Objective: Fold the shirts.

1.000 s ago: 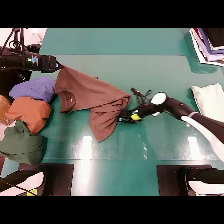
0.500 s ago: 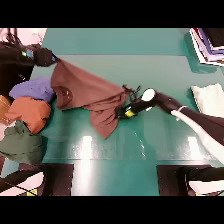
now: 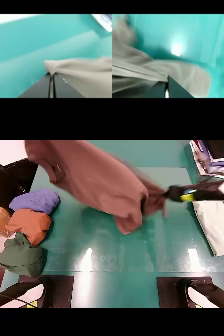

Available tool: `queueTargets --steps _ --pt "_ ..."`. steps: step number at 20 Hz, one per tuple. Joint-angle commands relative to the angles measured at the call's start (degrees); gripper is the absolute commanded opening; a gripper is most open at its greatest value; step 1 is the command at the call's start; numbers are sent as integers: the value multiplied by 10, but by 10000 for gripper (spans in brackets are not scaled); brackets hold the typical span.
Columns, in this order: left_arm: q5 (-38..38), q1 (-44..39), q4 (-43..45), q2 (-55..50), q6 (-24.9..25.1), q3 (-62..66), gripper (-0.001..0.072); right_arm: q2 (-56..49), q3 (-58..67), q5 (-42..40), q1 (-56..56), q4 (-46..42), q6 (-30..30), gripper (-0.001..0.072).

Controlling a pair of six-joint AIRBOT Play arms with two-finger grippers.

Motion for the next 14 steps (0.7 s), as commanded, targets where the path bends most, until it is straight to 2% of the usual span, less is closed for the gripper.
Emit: queueTargets --steps 1,5,9,14 --pt "22 1 3 51 -7 41 25 93 77 36 -83 -19 -26 14" --pt "77 1 3 134 -9 41 23 135 201 64 -134 -20 -47 15" --pt "130 1 2 189 -9 43 23 134 332 101 -192 -20 -68 15" --pt "101 1 42 174 -14 39 23 42 522 196 -241 -17 -74 14"
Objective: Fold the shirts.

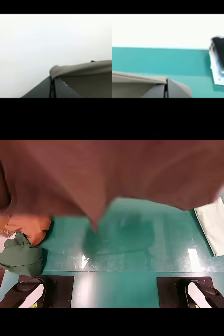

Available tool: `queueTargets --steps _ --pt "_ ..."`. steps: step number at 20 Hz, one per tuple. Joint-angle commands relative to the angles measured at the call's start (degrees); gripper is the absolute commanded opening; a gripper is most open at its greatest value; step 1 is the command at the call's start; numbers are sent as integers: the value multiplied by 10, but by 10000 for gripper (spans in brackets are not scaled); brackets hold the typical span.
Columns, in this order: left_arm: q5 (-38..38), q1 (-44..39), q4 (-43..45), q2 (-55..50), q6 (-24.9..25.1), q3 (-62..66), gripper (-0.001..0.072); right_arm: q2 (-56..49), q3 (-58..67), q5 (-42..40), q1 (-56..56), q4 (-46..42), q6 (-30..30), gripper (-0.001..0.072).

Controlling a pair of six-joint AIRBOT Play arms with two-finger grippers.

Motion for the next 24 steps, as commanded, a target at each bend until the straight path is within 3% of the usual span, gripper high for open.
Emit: queueTargets --steps 1,4,8,13,18,19,20,21,22,24 --pt "-14 1 56 -17 -14 -23 24 -69 115 59 -19 2 -5 14" --pt "-41 1 107 -65 -52 -118 24 -129 82 58 33 -5 -4 14" --pt "-69 1 92 -187 -62 -254 25 -248 -28 60 89 -5 -5 14" --pt "23 1 92 -361 -49 -312 25 -424 -76 -22 138 -5 -16 14" --pt "78 1 93 -421 -46 -312 27 -533 2 -35 153 6 -15 30" --pt "74 2 95 -420 -45 -312 67 -546 23 -19 152 17 -15 199" --pt "63 2 95 -420 -46 -309 378 -554 41 -2 146 26 -15 352" --pt "49 2 95 -418 -48 -309 579 -556 52 14 141 41 -15 365" --pt "21 5 95 -412 -48 -309 517 -548 49 26 135 55 -16 365" --pt "-51 21 96 -398 -53 -309 488 -512 10 51 117 65 -23 364"
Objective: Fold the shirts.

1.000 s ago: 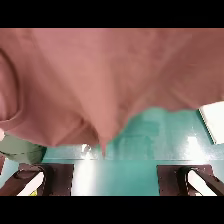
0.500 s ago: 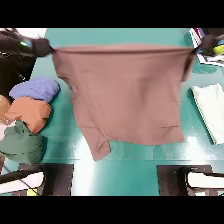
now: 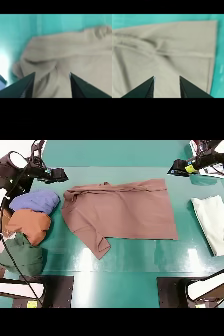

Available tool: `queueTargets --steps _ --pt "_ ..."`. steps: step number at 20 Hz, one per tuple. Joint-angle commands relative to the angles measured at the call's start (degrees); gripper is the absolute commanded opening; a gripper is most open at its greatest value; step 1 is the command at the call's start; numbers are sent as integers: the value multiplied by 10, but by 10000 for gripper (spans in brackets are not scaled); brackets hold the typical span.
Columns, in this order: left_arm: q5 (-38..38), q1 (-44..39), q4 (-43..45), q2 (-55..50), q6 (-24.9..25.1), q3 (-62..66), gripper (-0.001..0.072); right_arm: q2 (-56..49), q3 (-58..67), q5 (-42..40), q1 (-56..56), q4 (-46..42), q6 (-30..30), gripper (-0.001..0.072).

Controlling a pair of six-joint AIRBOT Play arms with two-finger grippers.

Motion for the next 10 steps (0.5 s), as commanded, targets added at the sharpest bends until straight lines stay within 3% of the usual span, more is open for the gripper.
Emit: queueTargets --steps 1,4,10 --pt "-107 23 1 15 -10 -6 487 42 -49 47 -27 28 -16 365" --pt "-140 42 3 78 -10 -95 487 143 -203 38 -57 50 -37 365" --pt "-70 41 -28 230 -39 -413 487 297 -438 -30 -91 85 -45 364"
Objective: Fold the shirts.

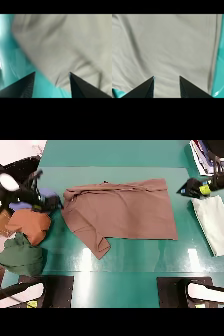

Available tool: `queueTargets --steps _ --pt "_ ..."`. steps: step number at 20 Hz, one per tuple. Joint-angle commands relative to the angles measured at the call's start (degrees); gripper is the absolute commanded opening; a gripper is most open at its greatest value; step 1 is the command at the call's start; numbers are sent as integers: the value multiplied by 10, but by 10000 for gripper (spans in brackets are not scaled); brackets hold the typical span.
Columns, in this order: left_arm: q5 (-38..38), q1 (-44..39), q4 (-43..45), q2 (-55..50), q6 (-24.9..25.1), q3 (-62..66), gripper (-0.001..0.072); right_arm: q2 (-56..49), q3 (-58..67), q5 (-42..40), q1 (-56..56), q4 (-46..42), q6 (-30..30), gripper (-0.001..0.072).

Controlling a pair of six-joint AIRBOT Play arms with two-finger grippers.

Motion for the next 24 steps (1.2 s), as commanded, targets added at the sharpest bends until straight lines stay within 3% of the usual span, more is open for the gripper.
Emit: queueTargets --steps 1,5,12,14,18,19,24 --pt "40 1 -42 66 -10 -171 487 78 -113 -36 -12 20 -6 364" --pt "106 1 -145 68 48 -258 487 110 -139 -44 -12 19 -6 365" --pt "188 1 -221 64 84 -286 474 143 -139 -50 -12 20 -5 364" --pt "200 1 -235 64 100 -286 237 144 -139 -44 -12 20 -5 365" --pt "197 1 -236 64 104 -286 212 144 -139 -34 -12 19 -5 365" --pt "197 2 -236 64 106 -285 33 144 -140 -27 -13 17 -5 364" --pt "157 2 -200 82 106 -237 23 155 -172 31 -84 -3 -5 365"
